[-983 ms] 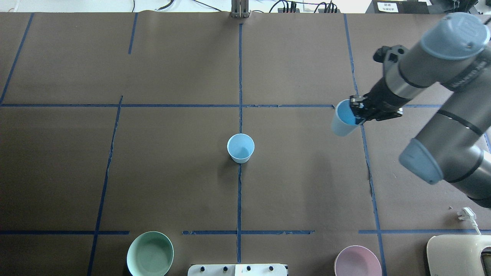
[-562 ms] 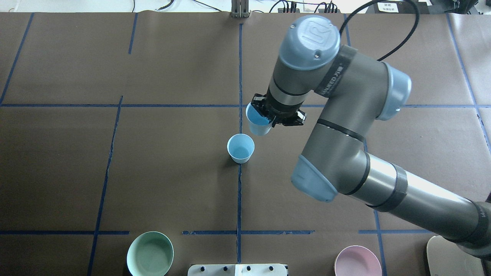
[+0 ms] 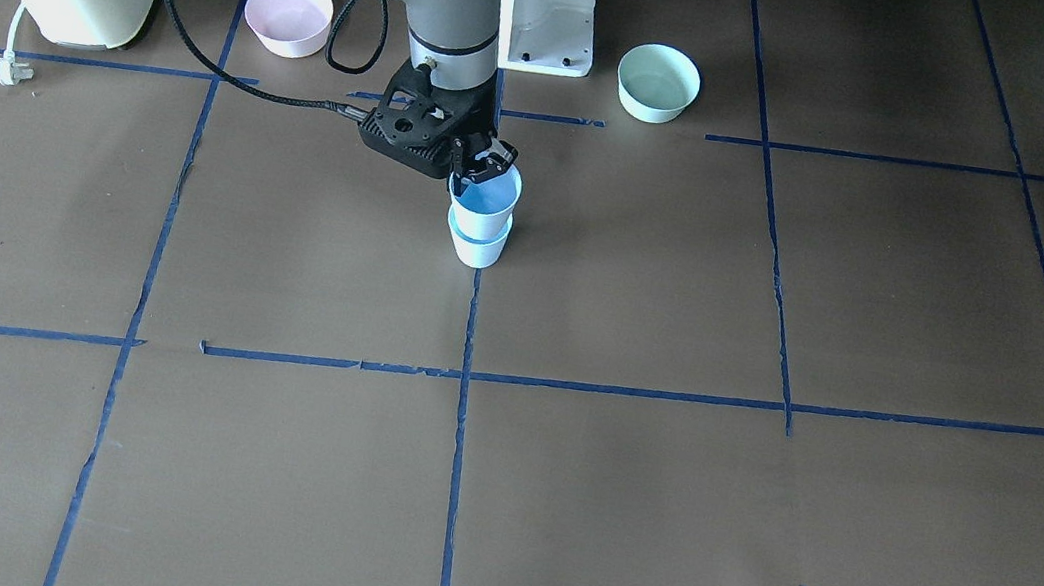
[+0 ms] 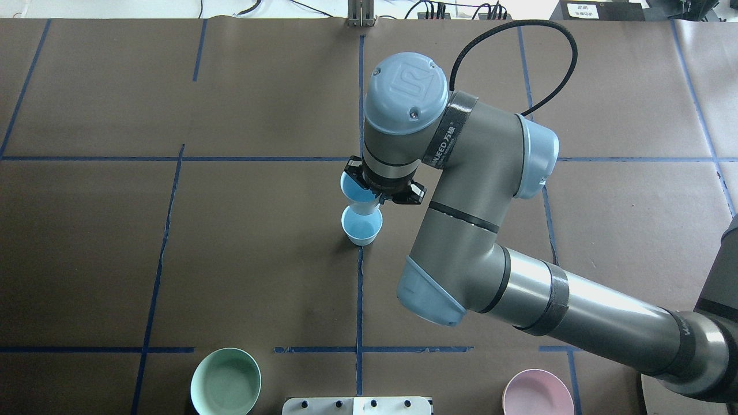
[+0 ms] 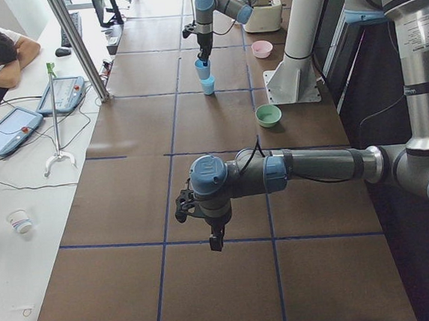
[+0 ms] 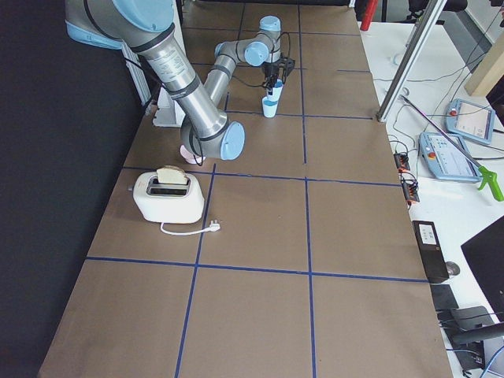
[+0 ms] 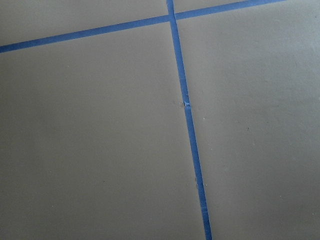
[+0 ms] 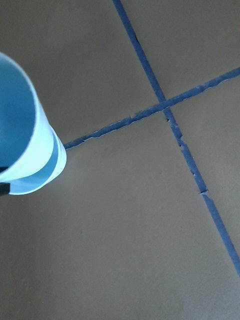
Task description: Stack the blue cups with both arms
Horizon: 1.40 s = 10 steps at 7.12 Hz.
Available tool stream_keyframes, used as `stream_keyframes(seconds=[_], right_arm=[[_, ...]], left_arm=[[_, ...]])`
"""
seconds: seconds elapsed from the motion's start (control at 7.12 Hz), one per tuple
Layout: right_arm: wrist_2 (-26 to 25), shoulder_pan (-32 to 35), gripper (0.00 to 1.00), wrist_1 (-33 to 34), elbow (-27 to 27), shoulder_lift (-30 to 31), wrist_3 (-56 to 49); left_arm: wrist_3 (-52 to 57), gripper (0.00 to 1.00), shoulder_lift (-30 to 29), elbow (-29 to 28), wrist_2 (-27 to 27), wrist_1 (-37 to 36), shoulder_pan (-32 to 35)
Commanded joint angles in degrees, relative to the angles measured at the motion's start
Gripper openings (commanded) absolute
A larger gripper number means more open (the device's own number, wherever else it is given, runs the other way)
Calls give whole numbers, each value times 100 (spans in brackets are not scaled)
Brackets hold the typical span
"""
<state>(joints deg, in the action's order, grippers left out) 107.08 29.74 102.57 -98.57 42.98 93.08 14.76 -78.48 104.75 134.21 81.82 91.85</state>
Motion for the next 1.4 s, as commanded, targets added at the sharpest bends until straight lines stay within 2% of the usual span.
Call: stream_keyframes(seconds=[0.0,0.14,0.28,0.56,0.7,0.98,1.26], right_arm=[[-56,-100,3,-9,13,69,8],[-108,-152,96,-114,13,148,-53],[-230,-170,100,-237,13,184,-71],[-205,-136,100,-238,-30,193,-115],[4,100,100,-212,-48,202,-254],[899,1142,100,-220,-590,1180,-1968],[1777,2635,100,-211,-584,2279,-4749]], left_arm=[[1,100,0,-7,0,0,0],[1,100,0,-25,0,0,0],[1,100,-9,-33,0,0,0],[1,100,-9,-34,0,9,0],[1,100,-9,-51,0,9,0],[-8,100,-35,-121,-35,9,0],[-8,100,-62,-104,-35,0,-9]])
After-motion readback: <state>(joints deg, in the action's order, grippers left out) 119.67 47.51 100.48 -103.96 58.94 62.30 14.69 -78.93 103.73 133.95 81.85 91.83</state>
